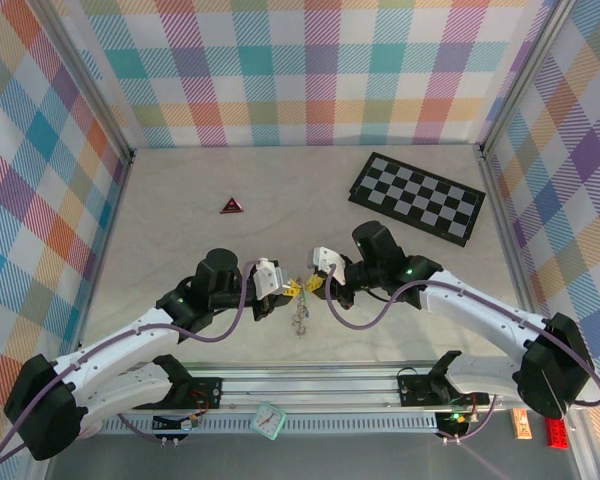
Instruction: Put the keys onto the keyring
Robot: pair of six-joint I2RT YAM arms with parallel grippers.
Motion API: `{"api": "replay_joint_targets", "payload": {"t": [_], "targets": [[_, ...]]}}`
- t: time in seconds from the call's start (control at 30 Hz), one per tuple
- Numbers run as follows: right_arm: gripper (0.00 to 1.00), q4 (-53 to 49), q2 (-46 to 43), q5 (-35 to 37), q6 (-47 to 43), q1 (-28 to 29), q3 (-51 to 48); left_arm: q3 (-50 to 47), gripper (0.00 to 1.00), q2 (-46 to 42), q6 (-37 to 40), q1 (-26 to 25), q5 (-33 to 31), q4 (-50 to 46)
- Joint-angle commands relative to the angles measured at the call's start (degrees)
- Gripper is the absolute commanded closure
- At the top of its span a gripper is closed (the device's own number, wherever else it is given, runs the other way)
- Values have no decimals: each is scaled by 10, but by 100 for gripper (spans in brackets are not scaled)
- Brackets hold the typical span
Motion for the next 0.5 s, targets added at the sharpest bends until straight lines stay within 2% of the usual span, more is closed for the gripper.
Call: {"api": "replay_joint_targets", "payload": {"t": [0.0, 0.17, 0.2, 0.27, 0.47], "targets": [[100, -14, 22, -15, -8, -3, 13, -6, 100, -16, -7, -4, 42, 56], [100, -7, 24, -24, -5, -3, 12, -8, 100, -13, -7, -4, 41, 67], [97, -1, 17, -21, -1, -3, 7, -9, 100, -13, -8, -4, 40, 68], [83, 17, -1, -17, 2, -4, -7, -13, 100, -13, -8, -4, 40, 70], [77, 68, -43, -31, -6, -4, -48, -24, 100, -12, -21, -4, 42, 88]]}}
